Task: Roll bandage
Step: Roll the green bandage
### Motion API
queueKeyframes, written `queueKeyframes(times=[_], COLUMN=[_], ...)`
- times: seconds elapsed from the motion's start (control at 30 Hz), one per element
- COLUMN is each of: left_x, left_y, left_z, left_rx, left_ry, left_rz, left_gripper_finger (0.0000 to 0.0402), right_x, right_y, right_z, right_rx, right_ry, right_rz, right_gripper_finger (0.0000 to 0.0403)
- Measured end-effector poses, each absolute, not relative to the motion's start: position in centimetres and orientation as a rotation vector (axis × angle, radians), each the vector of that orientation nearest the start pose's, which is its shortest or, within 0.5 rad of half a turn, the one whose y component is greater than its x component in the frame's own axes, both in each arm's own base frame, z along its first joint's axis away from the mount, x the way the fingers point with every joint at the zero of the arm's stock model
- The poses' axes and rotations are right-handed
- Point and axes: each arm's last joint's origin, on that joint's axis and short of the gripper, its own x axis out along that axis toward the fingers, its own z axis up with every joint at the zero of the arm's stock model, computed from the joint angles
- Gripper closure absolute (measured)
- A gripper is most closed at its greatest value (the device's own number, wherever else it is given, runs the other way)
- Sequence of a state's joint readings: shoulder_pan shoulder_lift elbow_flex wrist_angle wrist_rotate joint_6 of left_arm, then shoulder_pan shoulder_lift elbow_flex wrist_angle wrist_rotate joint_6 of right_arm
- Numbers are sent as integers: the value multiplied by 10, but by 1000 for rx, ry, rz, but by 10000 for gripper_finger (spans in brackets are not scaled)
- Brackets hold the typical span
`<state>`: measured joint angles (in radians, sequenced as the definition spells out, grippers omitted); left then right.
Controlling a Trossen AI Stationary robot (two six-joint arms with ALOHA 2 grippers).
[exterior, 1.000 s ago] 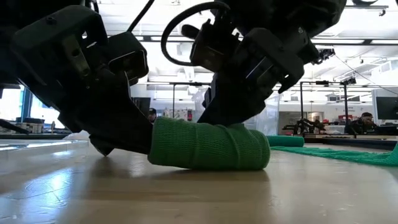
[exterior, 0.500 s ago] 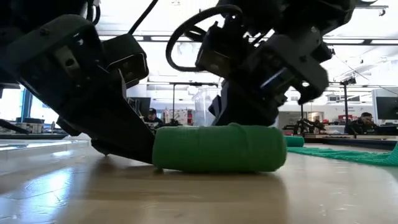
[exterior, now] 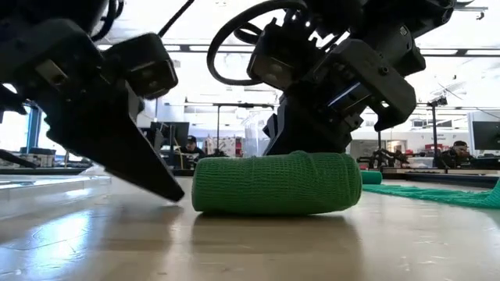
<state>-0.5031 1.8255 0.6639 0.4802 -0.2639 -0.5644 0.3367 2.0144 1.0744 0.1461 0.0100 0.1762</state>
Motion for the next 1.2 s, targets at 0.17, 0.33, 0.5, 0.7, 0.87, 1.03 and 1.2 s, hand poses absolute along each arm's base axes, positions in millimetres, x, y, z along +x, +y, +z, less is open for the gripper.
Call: queueKeyframes(times=[0.17,0.33,0.5,0.7,0.87,1.03,1.2], left_x=[288,306,320,324,321,320,319], left_y=[-164,-184,-185,-186,-190,-190,-190], left_z=[121,118,100,95,94,93,93], left_rx=[-168,-25,-13,-70,-71,-66,-58], left_ry=[518,457,521,586,597,600,603], left_rz=[-97,-57,13,18,14,18,17], left_gripper_finger=[231,231,231,231,231,231,231], right_x=[372,373,373,371,366,358,345], right_y=[129,129,129,128,127,124,117], right_z=[111,111,111,111,116,133,151], right_rx=[28,28,28,25,-21,-57,-84], right_ry=[809,807,808,825,858,894,951], right_rz=[235,235,234,231,252,253,149], right_gripper_finger=[403,402,402,402,397,344,259])
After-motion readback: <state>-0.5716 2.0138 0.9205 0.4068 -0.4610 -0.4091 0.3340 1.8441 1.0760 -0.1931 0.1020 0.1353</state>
